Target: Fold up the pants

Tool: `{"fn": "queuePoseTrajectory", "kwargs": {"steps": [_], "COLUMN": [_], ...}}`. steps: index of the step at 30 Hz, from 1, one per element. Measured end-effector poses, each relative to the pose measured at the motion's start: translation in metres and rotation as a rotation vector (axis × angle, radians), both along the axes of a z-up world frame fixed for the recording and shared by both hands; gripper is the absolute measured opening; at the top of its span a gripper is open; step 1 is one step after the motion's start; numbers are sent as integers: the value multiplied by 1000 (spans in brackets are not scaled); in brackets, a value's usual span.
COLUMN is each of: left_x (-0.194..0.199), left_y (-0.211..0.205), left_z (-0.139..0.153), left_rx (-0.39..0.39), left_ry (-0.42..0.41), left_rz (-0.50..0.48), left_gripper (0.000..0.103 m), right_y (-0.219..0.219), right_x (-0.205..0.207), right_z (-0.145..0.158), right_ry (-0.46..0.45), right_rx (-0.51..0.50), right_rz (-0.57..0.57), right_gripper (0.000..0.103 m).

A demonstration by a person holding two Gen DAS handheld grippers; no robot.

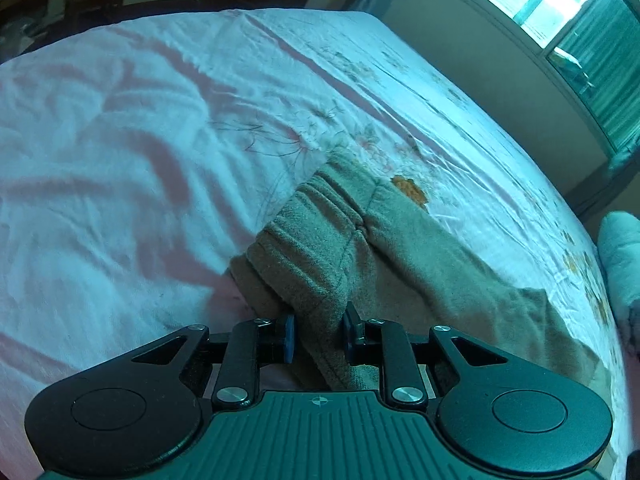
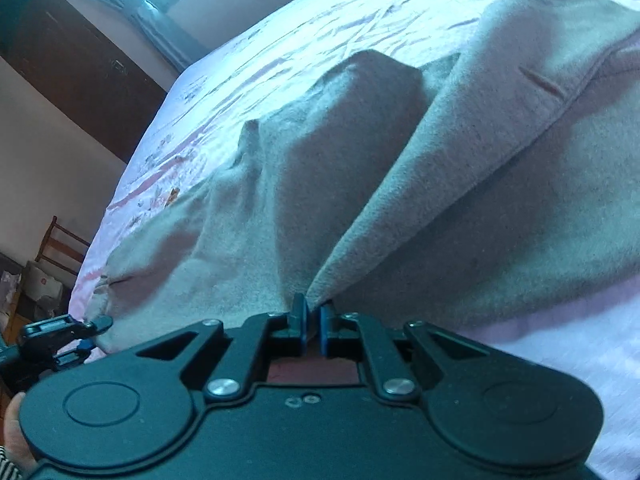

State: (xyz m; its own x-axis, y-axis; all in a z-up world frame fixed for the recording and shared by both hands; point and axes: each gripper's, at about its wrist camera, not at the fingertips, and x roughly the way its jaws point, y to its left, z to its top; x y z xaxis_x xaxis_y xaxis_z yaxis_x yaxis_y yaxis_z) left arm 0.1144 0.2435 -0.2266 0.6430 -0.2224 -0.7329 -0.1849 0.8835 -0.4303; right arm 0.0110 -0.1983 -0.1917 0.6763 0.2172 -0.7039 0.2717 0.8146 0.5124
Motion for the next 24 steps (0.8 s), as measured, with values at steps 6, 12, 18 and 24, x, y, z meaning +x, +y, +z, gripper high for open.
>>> {"fn": "queuePoseTrajectory", "kwargs": {"steps": [6,12,18,24], "left_x": [-16,-34,-37,-52], "left_y": [15,-16,-119,-195], "left_z": [11,55,63,36], "left_rx": [3,164,163,94], "left_ry": [-3,-93,-115,-59], "left_rz": [43,-39,-312,-453], "left_gripper": [46,47,53,53], "right_y": [4,2,-5,-28], "right_x": [2,1,-10,-23], "right_z": [-10,-5,1,11], "right_ry": [29,23,-1,-34], "right_rx": [-11,-13,-40,-35], "right_rz": [18,21,3,-47], "right_gripper": [2,16,27,30]}}
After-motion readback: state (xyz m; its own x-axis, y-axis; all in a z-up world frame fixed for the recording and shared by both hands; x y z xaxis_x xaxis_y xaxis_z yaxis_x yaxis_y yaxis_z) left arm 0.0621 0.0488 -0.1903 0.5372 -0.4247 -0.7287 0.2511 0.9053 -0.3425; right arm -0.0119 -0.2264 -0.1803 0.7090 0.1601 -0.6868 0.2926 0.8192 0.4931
